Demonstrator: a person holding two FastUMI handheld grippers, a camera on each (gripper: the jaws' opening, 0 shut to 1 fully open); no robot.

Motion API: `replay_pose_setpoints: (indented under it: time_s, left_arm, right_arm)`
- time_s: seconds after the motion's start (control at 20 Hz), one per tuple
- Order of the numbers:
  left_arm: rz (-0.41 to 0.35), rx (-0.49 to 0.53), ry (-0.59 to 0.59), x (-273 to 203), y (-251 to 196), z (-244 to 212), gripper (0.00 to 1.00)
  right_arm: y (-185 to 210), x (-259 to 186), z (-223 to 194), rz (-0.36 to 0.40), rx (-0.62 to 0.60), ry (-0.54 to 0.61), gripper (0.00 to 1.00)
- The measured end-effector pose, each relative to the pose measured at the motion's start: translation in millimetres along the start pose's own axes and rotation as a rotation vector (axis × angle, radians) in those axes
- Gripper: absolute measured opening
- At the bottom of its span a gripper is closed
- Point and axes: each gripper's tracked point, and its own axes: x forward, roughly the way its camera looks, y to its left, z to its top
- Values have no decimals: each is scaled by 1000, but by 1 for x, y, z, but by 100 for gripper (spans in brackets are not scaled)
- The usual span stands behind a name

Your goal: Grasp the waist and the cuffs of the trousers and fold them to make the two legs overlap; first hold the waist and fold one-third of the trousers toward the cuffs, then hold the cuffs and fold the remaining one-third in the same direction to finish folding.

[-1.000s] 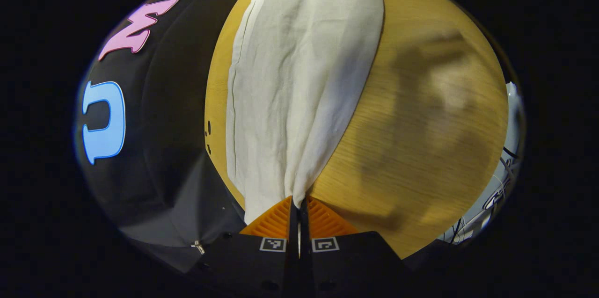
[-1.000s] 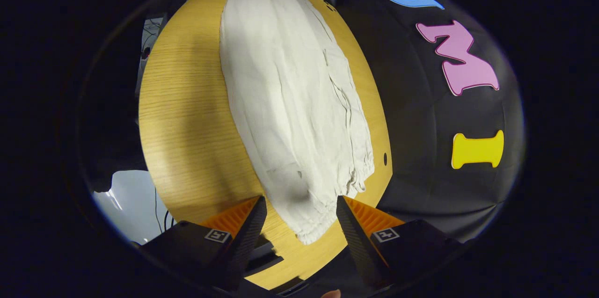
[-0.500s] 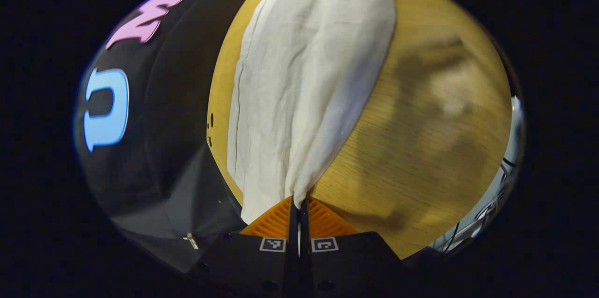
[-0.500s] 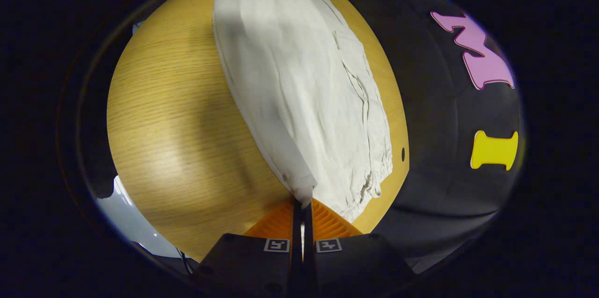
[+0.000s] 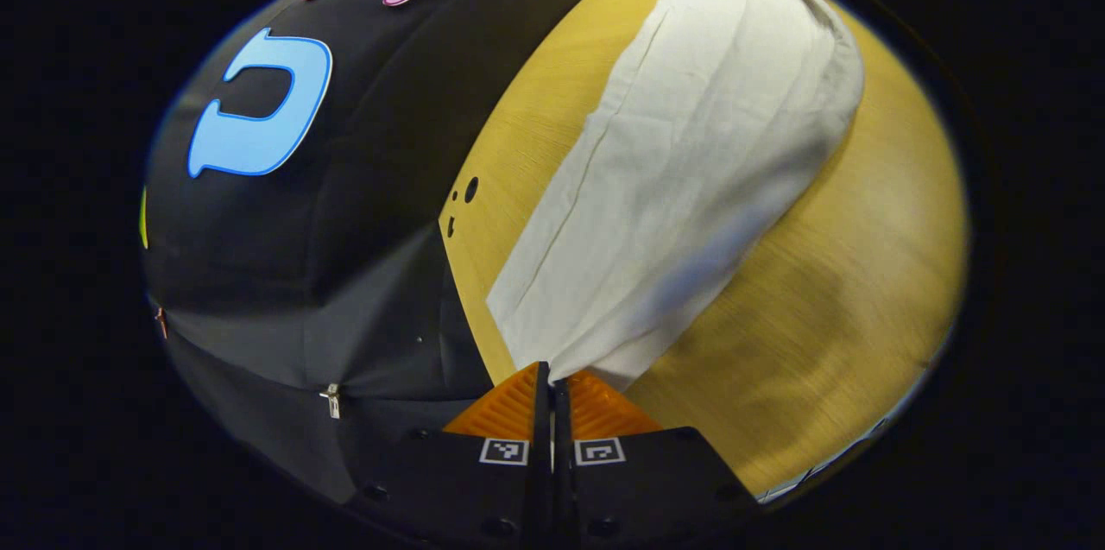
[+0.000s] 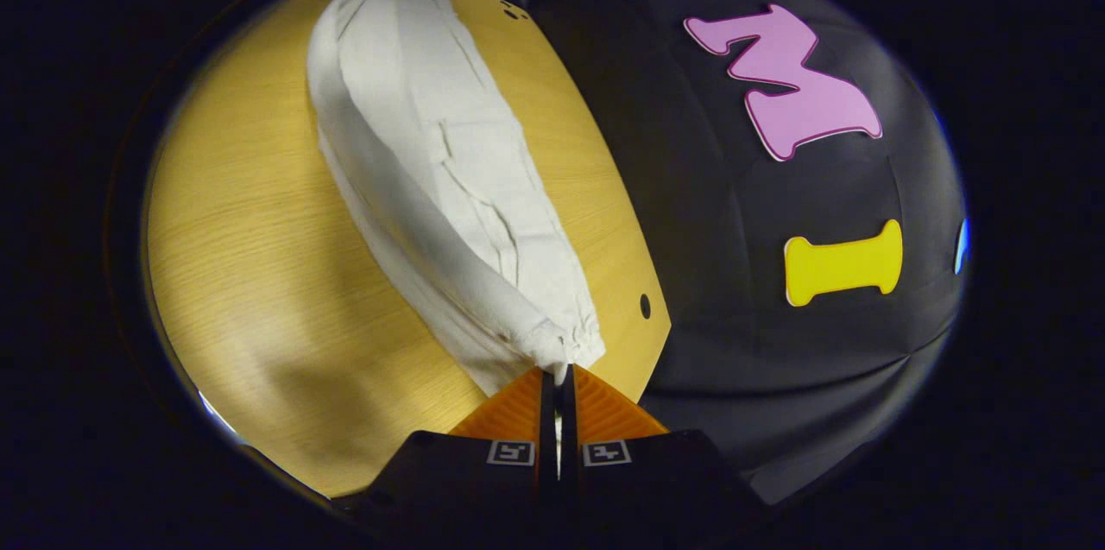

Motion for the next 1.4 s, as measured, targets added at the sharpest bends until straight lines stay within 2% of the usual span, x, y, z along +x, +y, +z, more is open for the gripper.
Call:
replay_pose_setpoints:
  time_s: [0.25, 0.3, 0.35, 0.4, 0.55, 0.9, 1.15, 1.2, 1.25, 1.3, 1.35, 1.4]
  left_arm:
    - [8, -142, -15, 28, 34, 17, 5]
    - [7, -172, -15, 29, 38, 20, 5]
    - [6, -194, -17, 31, 43, 24, 5]
    - [4, -207, -16, 36, 46, 30, 5]
    - [4, -234, -9, 58, 54, 42, 5]
    - [-1, -281, 65, 104, 48, 52, 5]
    - [33, -332, 99, 120, 40, 53, 5]
    - [51, -333, 94, 122, 42, 55, 5]
    - [60, -333, 86, 123, 43, 57, 5]
    - [62, -332, 78, 125, 43, 60, 6]
    - [50, -333, 77, 124, 40, 61, 5]
    - [46, -337, 73, 124, 38, 62, 21]
  right_arm:
    - [-23, 32, 13, -23, 86, 21, 5]
    - [-24, 38, 14, -20, 107, 29, 10]
    - [-24, 44, 13, -17, 122, 36, 10]
    - [-24, 51, 13, -13, 132, 46, 6]
    - [-22, 72, 6, 4, 166, 92, 6]
    - [-7, 120, -7, 36, 382, 198, 5]
    - [-1, 137, -9, 14, 513, 242, 9]
    - [-2, 138, -9, 10, 540, 246, 22]
    - [-4, 137, -9, -1, 564, 250, 27]
    - [-7, 137, -10, -13, 585, 257, 40]
    - [-9, 135, -9, -25, 610, 254, 49]
    - [-12, 134, -8, -35, 639, 251, 61]
